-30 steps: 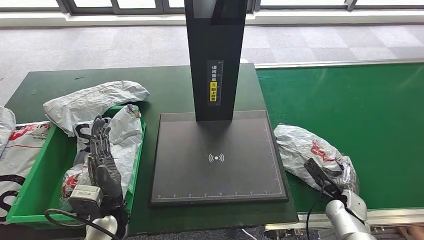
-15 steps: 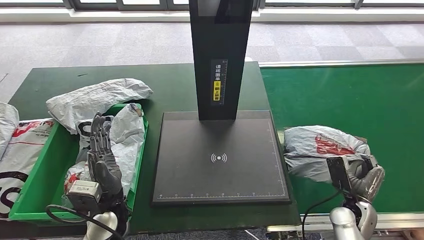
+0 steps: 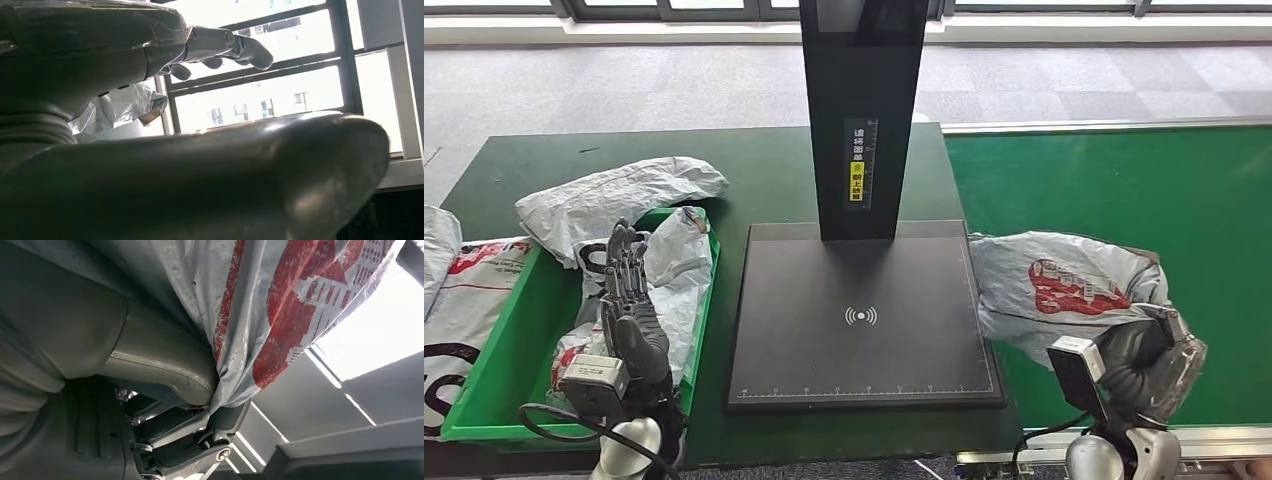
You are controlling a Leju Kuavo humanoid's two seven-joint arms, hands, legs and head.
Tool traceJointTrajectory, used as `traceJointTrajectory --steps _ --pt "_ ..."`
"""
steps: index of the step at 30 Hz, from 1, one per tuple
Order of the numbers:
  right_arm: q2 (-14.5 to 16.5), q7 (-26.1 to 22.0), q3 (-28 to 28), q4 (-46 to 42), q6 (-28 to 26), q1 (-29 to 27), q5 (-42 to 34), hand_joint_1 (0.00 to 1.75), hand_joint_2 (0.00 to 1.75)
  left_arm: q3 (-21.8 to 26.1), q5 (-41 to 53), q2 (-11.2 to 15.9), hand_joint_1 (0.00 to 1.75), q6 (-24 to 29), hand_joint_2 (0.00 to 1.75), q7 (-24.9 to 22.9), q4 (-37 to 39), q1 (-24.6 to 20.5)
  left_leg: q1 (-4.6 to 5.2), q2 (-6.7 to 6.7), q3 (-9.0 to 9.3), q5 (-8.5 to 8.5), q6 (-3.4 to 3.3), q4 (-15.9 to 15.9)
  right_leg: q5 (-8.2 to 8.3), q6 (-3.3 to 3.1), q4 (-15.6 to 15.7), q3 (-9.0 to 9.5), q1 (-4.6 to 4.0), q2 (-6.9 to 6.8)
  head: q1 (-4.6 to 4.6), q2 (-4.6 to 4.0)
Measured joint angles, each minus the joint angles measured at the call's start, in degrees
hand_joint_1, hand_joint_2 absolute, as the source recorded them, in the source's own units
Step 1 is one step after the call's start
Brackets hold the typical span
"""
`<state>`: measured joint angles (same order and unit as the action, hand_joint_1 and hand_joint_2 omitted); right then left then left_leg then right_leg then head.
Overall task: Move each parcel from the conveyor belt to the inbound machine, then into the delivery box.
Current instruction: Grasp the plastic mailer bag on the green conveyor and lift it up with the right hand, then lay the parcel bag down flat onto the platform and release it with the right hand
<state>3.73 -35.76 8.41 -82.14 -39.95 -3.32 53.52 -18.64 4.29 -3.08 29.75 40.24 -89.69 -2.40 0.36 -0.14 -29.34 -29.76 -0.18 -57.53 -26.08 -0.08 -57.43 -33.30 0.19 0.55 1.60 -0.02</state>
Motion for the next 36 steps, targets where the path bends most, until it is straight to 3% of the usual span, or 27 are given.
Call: traceJointTrajectory --steps 9,15,18,23,28,32,33,36 --pt "2.05 0.27 -4.14 -7.96 0.0 -2.61 0.08 1.75 1.75 0.32 0.03 -0.49 0.0 0.0 0.0 0.0 -0.07 -0.02 0.06 0.02 0.02 0.04 0.0 -0.01 0.04 0.03 0.0 0.04 0.06 0.0 0.0 0.0" --pt "3.5 -2.89 -6.84 -11.63 0.02 -3.91 -0.07 1.75 1.75 0.59 0.05 -0.8 0.0 -0.12 0.0 0.01 -1.1 0.17 0.05 0.01 0.03 0.04 0.0 -0.02 0.04 0.03 0.0 0.02 0.05 0.0 0.0 0.0" --pt "3.6 0.74 -8.79 -11.42 0.07 -4.09 -0.09 1.75 1.75 0.8 0.08 -1.15 0.0 -0.86 0.0 0.01 -1.22 0.19 0.04 0.02 -0.21 0.03 0.01 -0.01 0.02 0.01 -0.01 0.03 0.05 0.0 -0.01 0.0" --pt "3.17 10.63 -13.78 -2.98 1.48 -0.84 -2.22 1.75 1.75 1.22 0.8 -2.38 0.0 -2.38 0.0 0.0 -0.5 -0.16 0.06 0.17 -0.34 0.02 0.0 -0.01 0.02 0.01 0.0 0.04 0.06 0.17 0.0 0.0" --pt "3.19 11.84 -16.2 7.32 1.02 2.64 -5.3 1.75 1.75 1.29 1.45 -3.06 0.0 -2.91 0.0 0.0 0.49 -0.67 0.06 0.11 0.03 0.14 0.06 -0.02 0.13 -0.01 -0.04 0.0 0.05 0.15 0.0 0.0" --pt "3.63 8.75 -16.31 17.9 0.34 6.06 -9.4 1.75 1.75 1.29 2.83 -3.48 0.0 -2.49 0.0 -0.02 1.59 -1.3 0.05 0.13 0.0 0.14 0.06 -0.02 0.13 -0.01 -0.04 -0.03 0.06 0.15 -0.01 0.0" --pt "4.0 7.47 -16.13 20.67 0.26 7.0 -9.71 1.51 1.75 1.29 3.06 -3.62 0.0 -2.12 0.0 -0.02 1.87 -1.42 0.05 0.14 0.0 0.14 0.06 -0.02 0.13 -0.01 -0.04 -0.04 0.06 0.15 -0.01 0.0" --pt "5.7 5.34 -14.56 27.94 0.2 9.92 -8.09 0.2 1.75 1.27 3.4 -4.02 0.0 -1.1 0.0 -0.01 2.45 -1.54 0.06 0.15 0.0 0.14 0.06 -0.02 0.13 -0.01 -0.04 -0.06 0.06 0.17 0.0 0.0"
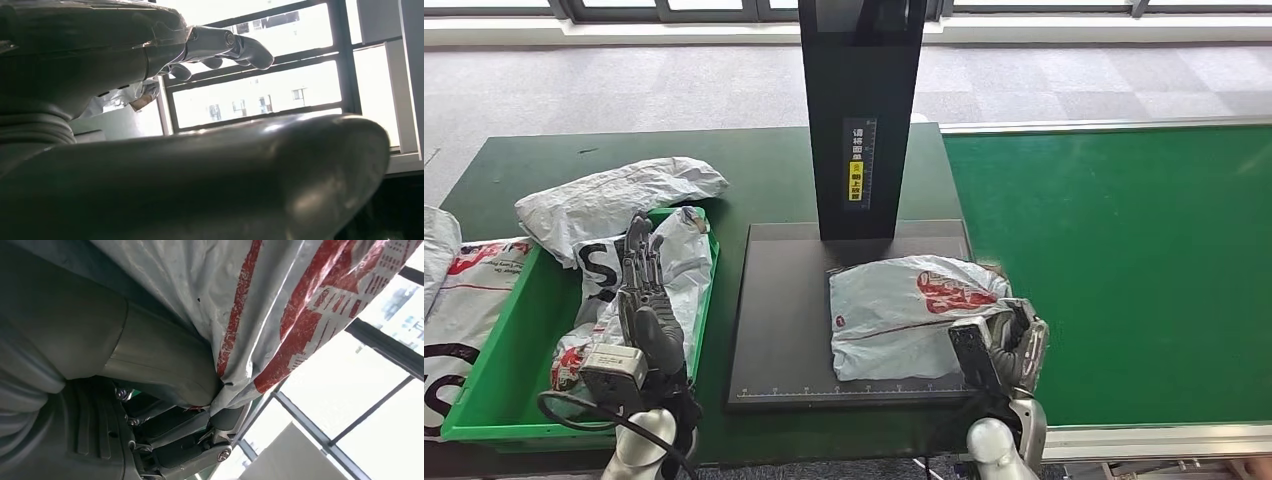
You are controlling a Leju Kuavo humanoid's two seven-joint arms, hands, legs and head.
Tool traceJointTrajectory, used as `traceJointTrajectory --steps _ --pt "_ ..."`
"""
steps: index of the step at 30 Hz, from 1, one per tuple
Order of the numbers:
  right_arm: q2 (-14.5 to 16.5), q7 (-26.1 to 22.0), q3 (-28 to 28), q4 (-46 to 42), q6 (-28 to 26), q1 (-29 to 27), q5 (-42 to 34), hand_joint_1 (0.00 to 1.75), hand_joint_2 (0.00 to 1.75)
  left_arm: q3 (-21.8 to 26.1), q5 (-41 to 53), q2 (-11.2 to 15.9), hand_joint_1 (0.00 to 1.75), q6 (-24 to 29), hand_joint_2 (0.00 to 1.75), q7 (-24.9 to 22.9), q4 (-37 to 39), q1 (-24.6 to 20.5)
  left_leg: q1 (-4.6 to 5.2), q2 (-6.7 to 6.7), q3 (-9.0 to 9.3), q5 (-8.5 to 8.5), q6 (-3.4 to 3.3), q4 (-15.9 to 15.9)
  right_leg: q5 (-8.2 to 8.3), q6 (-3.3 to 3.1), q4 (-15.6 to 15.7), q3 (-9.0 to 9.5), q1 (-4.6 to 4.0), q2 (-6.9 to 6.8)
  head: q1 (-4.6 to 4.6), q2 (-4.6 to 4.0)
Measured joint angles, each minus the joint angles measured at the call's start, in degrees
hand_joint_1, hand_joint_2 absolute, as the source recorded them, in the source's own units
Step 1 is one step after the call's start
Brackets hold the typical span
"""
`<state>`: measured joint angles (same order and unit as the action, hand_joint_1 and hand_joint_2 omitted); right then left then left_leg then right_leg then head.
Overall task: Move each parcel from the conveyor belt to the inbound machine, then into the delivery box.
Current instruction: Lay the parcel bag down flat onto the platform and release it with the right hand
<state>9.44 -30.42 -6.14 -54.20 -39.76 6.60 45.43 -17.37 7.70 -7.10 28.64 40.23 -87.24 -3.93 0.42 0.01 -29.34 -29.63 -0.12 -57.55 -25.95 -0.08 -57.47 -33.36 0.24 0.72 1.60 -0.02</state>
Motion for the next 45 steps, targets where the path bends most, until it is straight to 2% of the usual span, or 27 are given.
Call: traceJointTrajectory --steps 1,7,11,14,19,25,31,40,44,45 --pt "0.61 -0.12 0.81 2.17 -0.01 0.98 0.98 0.0 1.75 -0.01 0.06 -0.08 0.0 0.22 0.0 0.01 0.09 0.02 0.0 -0.01 0.0 0.0 0.0 0.0 0.0 0.0 0.0 0.0 0.0 0.0 0.0 0.0" --pt "3.19 -0.24 3.24 12.96 0.42 6.13 5.11 0.0 1.75 -0.03 -0.2 -0.31 0.0 2.64 0.0 0.01 0.21 0.04 0.0 0.01 0.01 0.02 0.03 0.0 0.01 -0.01 -0.04 0.0 0.0 0.01 0.0 0.0" --pt "4.56 -3.18 2.79 16.13 3.88 7.64 2.64 0.0 1.75 -0.03 -1.32 -0.56 0.0 7.33 0.0 0.01 0.46 0.19 -0.01 -0.02 0.01 0.02 0.03 0.0 0.01 -0.01 -0.04 0.0 -0.01 0.01 0.0 0.0" --pt "5.08 -6.38 1.42 15.67 7.7 7.35 -1.83 0.0 1.75 -0.03 -2.92 -0.8 0.0 8.85 0.0 0.01 0.44 0.6 -0.01 -0.02 0.0 0.02 0.03 0.0 0.0 -0.01 -0.04 -0.01 -0.01 0.01 0.0 0.0" --pt "5.26 -7.96 -0.84 11.14 12.33 4.84 -7.69 0.0 1.75 -0.04 -4.79 -1.01 0.0 7.79 0.0 0.0 0.44 0.86 0.0 -0.03 -0.01 0.02 0.02 0.0 0.0 -0.01 -0.04 -0.02 0.0 0.0 0.0 0.0" --pt "4.26 -8.12 -6.45 -2.8 17.1 -3.27 -14.39 0.0 1.75 -0.03 -6.19 -0.98 0.0 4.77 0.0 0.02 -1.16 1.18 0.0 -0.03 -0.09 0.0 0.02 0.0 -0.01 -0.01 -0.03 -0.09 0.0 -0.02 0.0 0.0" --pt "2.65 -7.98 -11.38 -13.6 18.27 -8.21 -17.11 0.0 1.75 -0.03 -5.71 -0.91 0.0 4.75 0.0 0.03 -3.65 1.66 0.0 -0.01 -0.11 -0.01 0.02 0.0 -0.01 -0.01 -0.02 -0.13 0.0 -0.01 0.0 0.0" --pt "1.59 -7.95 -13.33 -18.99 18.13 -10.26 -18.23 0.0 1.75 -0.03 -5.37 -0.78 0.0 4.43 0.0 0.03 -4.65 1.86 0.0 -0.02 -0.07 0.01 0.03 0.0 0.0 -0.02 -0.03 -0.09 0.0 -0.01 0.0 0.0" --pt "0.47 -8.05 -14.76 -23.75 17.65 -12.44 -21.31 0.0 1.75 -0.33 -3.56 0.09 0.0 2.88 1.75 0.03 -5.56 2.06 0.0 -0.03 -0.09 0.0 0.03 0.0 -0.01 -0.02 -0.03 -0.11 0.0 -0.01 0.0 0.0" --pt "0.1 -8.18 -15.18 -25.27 17.44 -13.06 -21.99 0.0 1.75 -0.8 -2.12 0.53 0.0 2.6 1.75 0.03 -5.78 2.1 0.0 -0.03 -0.1 0.0 0.03 0.0 -0.01 -0.02 -0.03 -0.13 0.0 -0.01 0.0 0.0"
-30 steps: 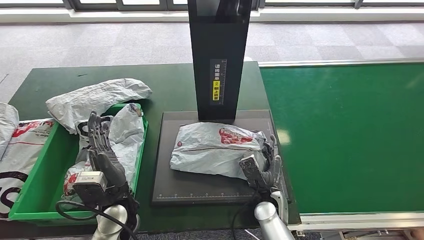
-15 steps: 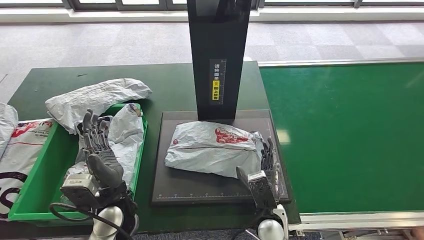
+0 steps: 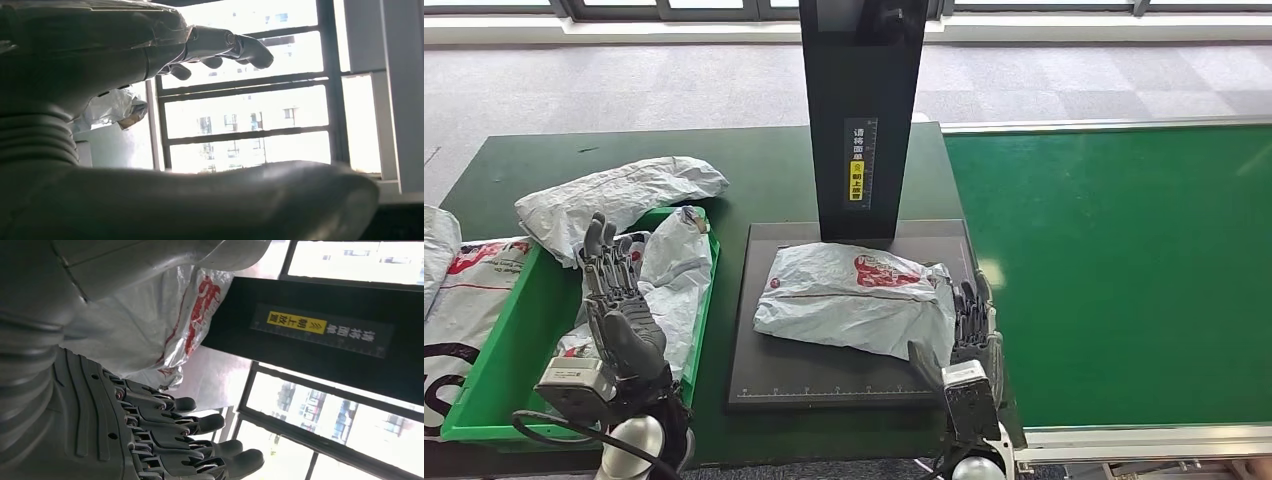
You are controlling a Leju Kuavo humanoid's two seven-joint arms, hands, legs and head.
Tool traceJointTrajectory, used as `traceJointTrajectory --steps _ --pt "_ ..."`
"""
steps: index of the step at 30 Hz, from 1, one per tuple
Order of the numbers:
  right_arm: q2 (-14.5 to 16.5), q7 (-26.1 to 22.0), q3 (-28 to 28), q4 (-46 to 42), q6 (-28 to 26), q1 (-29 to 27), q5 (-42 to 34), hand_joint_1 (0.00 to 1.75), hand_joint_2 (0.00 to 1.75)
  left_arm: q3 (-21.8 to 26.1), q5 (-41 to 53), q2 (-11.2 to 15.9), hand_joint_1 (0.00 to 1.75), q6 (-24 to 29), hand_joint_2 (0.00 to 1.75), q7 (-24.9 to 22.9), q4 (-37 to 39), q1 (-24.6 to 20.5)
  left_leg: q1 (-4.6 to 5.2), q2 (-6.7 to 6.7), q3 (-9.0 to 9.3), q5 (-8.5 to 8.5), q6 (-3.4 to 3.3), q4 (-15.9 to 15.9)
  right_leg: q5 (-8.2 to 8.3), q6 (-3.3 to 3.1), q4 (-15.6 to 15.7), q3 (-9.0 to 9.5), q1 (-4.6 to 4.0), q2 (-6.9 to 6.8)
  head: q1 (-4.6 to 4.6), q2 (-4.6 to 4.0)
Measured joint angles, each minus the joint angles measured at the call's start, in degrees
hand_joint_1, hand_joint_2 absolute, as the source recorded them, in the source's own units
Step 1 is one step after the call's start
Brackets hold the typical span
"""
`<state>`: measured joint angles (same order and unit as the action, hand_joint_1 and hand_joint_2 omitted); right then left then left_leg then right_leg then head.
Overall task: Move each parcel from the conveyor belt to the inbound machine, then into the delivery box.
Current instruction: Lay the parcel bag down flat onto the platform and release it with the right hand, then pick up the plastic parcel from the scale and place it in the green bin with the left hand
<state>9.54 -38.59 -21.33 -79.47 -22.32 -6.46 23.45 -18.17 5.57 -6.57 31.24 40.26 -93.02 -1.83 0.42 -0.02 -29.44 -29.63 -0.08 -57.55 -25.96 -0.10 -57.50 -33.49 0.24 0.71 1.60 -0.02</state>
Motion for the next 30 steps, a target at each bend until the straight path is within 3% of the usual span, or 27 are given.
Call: traceJointTrajectory --steps 5,19,26,30 --pt "-1.42 -1.09 -2.42 -6.85 -0.84 -1.62 -1.14 0.0 1.75 -4.29 11.1 1.91 0.0 0.03 1.75 -0.01 2.62 -0.87 0.01 0.03 -0.01 -0.01 -0.01 0.0 -0.01 0.0 0.01 -0.02 0.01 0.01 0.0 0.0" --pt "-2.67 -1.61 -5.25 -12.95 -1.59 -2.25 -0.98 0.0 1.75 -7.13 19.83 2.47 0.0 -3.8 1.75 -0.22 12.4 -5.11 0.02 0.05 0.05 0.04 0.02 0.0 0.05 -0.03 0.0 0.0 0.0 0.09 0.0 0.0" --pt "-4.02 -1.69 -8.55 -18.98 -1.15 -2.35 -2.22 0.0 1.75 -7.91 33.31 -0.34 0.0 -10.94 1.75 -4.78 25.22 -12.13 0.06 0.05 0.05 0.05 0.02 -0.01 0.09 0.01 0.0 0.02 0.05 0.08 -0.01 0.0" --pt "-4.66 -1.69 -10.55 -22.55 -0.21 -1.94 -1.98 0.0 1.75 -7.93 38.55 -2.5 0.0 -12.28 1.75 -7.24 33.61 -15.64 0.07 0.05 0.06 0.05 0.01 -0.02 0.1 0.01 0.0 0.02 0.05 0.09 0.0 0.0"
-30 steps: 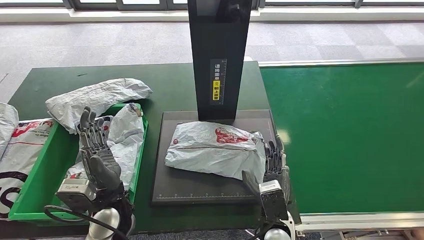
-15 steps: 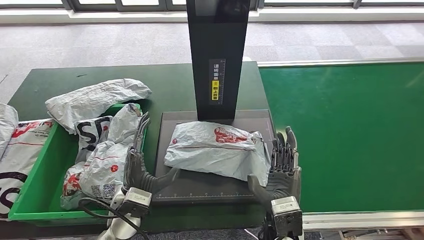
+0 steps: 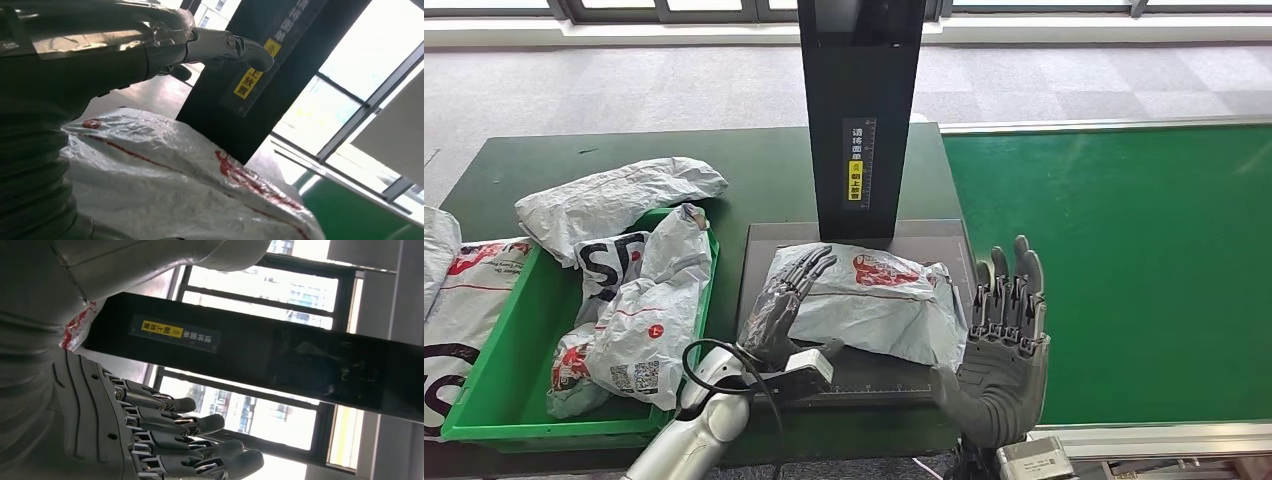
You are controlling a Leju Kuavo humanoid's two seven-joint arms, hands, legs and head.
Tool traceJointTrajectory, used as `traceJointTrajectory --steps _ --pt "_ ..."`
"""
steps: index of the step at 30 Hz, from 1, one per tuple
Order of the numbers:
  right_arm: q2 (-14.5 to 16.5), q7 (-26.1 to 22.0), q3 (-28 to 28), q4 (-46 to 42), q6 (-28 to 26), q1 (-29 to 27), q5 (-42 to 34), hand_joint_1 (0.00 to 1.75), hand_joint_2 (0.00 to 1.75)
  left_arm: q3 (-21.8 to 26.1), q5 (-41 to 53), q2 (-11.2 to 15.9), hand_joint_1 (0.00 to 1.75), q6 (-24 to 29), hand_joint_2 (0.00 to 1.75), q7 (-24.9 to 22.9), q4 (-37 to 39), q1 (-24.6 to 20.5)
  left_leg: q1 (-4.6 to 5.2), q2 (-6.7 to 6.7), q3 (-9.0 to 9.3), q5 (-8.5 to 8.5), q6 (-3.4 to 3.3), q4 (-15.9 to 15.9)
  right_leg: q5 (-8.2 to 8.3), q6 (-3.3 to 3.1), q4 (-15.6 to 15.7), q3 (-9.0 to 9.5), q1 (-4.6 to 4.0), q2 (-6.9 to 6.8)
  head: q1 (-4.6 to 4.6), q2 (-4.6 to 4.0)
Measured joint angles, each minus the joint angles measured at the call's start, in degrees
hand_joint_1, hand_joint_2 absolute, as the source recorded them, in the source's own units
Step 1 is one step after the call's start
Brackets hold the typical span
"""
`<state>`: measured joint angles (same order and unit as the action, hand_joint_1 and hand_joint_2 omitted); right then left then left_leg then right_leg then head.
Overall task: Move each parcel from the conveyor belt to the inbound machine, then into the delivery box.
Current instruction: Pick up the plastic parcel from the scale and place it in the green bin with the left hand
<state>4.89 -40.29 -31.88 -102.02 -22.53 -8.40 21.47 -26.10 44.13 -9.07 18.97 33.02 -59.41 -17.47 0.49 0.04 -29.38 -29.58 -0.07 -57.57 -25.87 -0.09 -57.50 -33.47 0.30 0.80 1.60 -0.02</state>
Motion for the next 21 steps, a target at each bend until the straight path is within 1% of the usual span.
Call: traceJointTrajectory --steps 3,6,8,11,15,18,21 --pt "-0.22 0.04 -1.43 -2.05 -2.42 0.25 1.95 0.0 1.75 -0.17 3.93 -1.69 0.0 -1.67 1.75 -1.89 6.15 -2.8 0.0 -0.05 0.0 0.01 -0.01 -0.01 0.0 0.0 0.0 -0.01 -0.01 -0.03 0.0 0.0" --pt "0.0 0.85 -2.38 -4.95 -4.62 -0.55 6.68 0.0 1.75 -0.76 7.82 -3.7 0.0 -3.86 1.75 -3.6 13.03 -6.56 0.0 -0.12 -0.04 0.02 -0.02 -0.02 0.0 0.0 -0.01 -0.02 -0.01 -0.11 -0.01 0.0" --pt "0.38 1.98 -2.63 -7.13 -3.69 -1.25 8.87 0.0 1.75 -1.13 9.06 -5.04 0.0 -4.17 1.75 -4.13 16.83 -8.92 0.0 -0.07 -0.05 0.02 -0.02 -0.02 0.0 0.0 -0.01 -0.03 0.0 -0.08 -0.02 0.0" --pt "0.92 2.87 -2.74 -9.31 -1.34 -1.73 9.51 0.0 1.75 -1.51 10.37 -6.53 0.0 -4.71 1.75 -5.06 20.77 -11.49 0.0 -0.03 -0.04 0.01 -0.02 -0.02 0.0 0.0 -0.01 -0.03 0.0 -0.05 -0.01 0.0" --pt "1.41 2.68 -2.73 -10.2 0.09 -1.8 9.14 0.0 1.75 -1.94 11.26 -7.43 0.0 -5.72 1.75 -5.66 23.72 -13.45 0.0 -0.03 -0.04 0.02 -0.02 -0.02 0.0 0.0 -0.01 -0.03 0.0 -0.05 -0.01 0.0" --pt "1.77 1.51 -2.72 -10.21 0.69 -1.86 8.39 0.0 1.75 -2.75 12.74 -7.96 0.0 -7.77 1.75 -6.41 25.54 -14.93 0.0 -0.04 -0.04 0.02 -0.02 -0.02 0.0 0.0 -0.01 -0.02 0.0 -0.05 -0.01 0.0" --pt "2.03 0.66 -2.72 -9.96 0.45 -1.78 7.13 0.0 1.75 -3.9 14.33 -8.68 1.31 -11.2 1.75 -7.31 27.98 -17.24 0.0 -0.04 -0.05 0.02 -0.02 -0.02 0.0 0.0 -0.01 -0.01 0.0 -0.06 -0.02 0.0"
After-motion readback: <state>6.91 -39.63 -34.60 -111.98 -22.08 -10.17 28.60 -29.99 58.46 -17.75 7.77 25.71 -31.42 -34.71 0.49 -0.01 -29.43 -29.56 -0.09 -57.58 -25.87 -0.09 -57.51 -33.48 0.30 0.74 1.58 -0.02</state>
